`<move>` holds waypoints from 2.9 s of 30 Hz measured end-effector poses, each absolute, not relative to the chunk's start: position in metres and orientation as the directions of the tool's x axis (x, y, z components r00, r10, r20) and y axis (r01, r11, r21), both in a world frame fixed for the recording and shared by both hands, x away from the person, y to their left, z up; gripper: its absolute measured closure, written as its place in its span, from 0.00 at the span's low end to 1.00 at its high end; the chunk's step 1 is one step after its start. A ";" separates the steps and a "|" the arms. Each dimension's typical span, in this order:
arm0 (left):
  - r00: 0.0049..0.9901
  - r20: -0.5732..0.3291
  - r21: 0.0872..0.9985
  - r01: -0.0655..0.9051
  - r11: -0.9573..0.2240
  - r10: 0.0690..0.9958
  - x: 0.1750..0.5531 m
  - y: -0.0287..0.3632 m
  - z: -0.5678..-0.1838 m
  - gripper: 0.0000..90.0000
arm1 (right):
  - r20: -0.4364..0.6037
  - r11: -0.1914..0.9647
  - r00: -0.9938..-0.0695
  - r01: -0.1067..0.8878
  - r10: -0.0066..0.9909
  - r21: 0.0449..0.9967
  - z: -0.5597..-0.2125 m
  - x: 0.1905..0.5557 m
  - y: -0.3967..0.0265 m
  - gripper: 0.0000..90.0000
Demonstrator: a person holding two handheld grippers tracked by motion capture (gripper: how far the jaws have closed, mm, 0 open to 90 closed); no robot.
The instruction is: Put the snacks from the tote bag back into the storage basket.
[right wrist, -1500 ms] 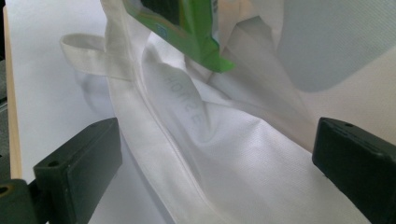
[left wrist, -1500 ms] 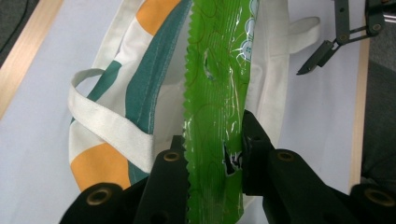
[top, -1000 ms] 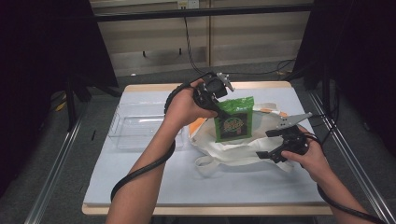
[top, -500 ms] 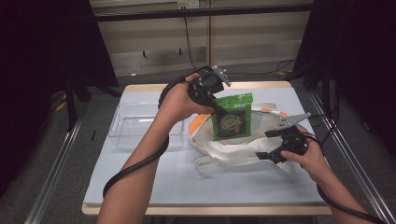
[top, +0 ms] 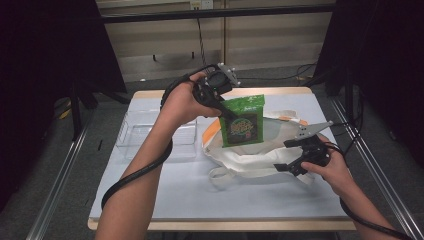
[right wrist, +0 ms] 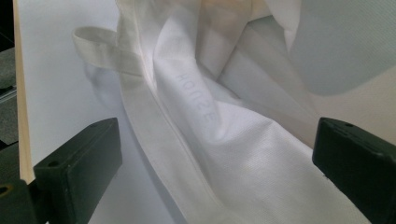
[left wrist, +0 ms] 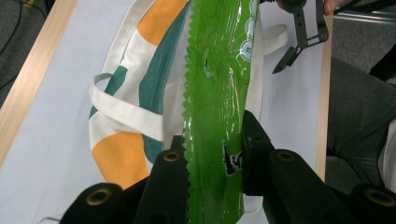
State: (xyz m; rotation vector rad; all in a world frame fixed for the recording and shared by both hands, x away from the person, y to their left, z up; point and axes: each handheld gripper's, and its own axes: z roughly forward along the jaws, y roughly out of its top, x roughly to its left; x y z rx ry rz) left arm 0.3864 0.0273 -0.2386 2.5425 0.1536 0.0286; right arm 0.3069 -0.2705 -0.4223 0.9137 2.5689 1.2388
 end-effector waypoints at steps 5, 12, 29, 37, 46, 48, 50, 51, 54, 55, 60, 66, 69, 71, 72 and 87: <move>0.993 -0.012 0.564 0.105 -0.819 0.119 0.388 0.034 -0.236 0.85 | 0.128 0.471 -0.803 0.462 0.582 0.751 -0.422 0.306 -0.270 0.01; 0.992 0.002 0.575 0.104 -0.811 0.128 0.390 0.045 -0.229 0.85 | 0.128 0.471 -0.807 0.457 0.577 0.754 -0.422 0.305 -0.270 0.01; 0.987 0.025 0.566 0.116 -0.816 0.158 0.399 0.071 -0.214 0.85 | 0.127 0.472 -0.807 0.456 0.577 0.754 -0.423 0.305 -0.269 0.01; 0.986 0.028 0.569 0.118 -0.814 0.163 0.404 0.079 -0.212 0.85 | 0.128 0.480 -0.811 0.456 0.571 0.750 -0.422 0.305 -0.267 0.01; 0.983 0.040 0.557 0.127 -0.821 0.179 0.408 0.091 -0.209 0.85 | 0.122 0.476 -0.815 0.444 0.566 0.759 -0.418 0.304 -0.266 0.01; 0.984 0.048 0.545 0.117 -0.831 0.170 0.410 0.094 -0.209 0.85 | 0.122 0.476 -0.816 0.443 0.565 0.760 -0.419 0.305 -0.265 0.01; 0.982 0.041 0.555 0.133 -0.821 0.187 0.411 0.097 -0.211 0.85 | 0.118 0.481 -0.817 0.442 0.564 0.757 -0.420 0.305 -0.265 0.01; 0.982 0.030 0.551 0.141 -0.823 0.188 0.412 0.098 -0.212 0.85 | 0.122 0.480 -0.816 0.445 0.565 0.756 -0.420 0.305 -0.265 0.01; 0.982 0.041 0.544 0.134 -0.829 0.185 0.416 0.103 -0.212 0.85 | 0.125 0.479 -0.813 0.451 0.569 0.753 -0.420 0.305 -0.266 0.01; 0.980 0.039 0.551 0.142 -0.822 0.195 0.417 0.105 -0.212 0.85 | 0.123 0.479 -0.813 0.449 0.569 0.754 -0.420 0.306 -0.267 0.01; 0.980 0.048 0.539 0.139 -0.831 0.195 0.423 0.111 -0.212 0.85 | 0.120 0.476 -0.812 0.446 0.571 0.758 -0.418 0.305 -0.267 0.01; 0.979 0.064 0.524 0.130 -0.842 0.191 0.426 0.117 -0.214 0.85 | 0.118 0.476 -0.814 0.443 0.569 0.760 -0.416 0.306 -0.267 0.01; 0.977 0.065 0.521 0.142 -0.842 0.204 0.427 0.121 -0.216 0.85 | 0.119 0.478 -0.814 0.444 0.568 0.758 -0.417 0.306 -0.266 0.01; 0.976 0.060 0.516 0.148 -0.843 0.208 0.429 0.125 -0.219 0.85 | 0.119 0.477 -0.814 0.444 0.568 0.759 -0.417 0.306 -0.266 0.01; 0.976 0.056 0.512 0.154 -0.845 0.212 0.430 0.126 -0.220 0.85 | 0.118 0.478 -0.815 0.443 0.568 0.758 -0.417 0.307 -0.265 0.01; 0.976 0.086 0.477 0.135 -0.868 0.199 0.438 0.141 -0.235 0.85 | 0.123 0.476 -0.811 0.450 0.572 0.756 -0.419 0.306 -0.266 0.01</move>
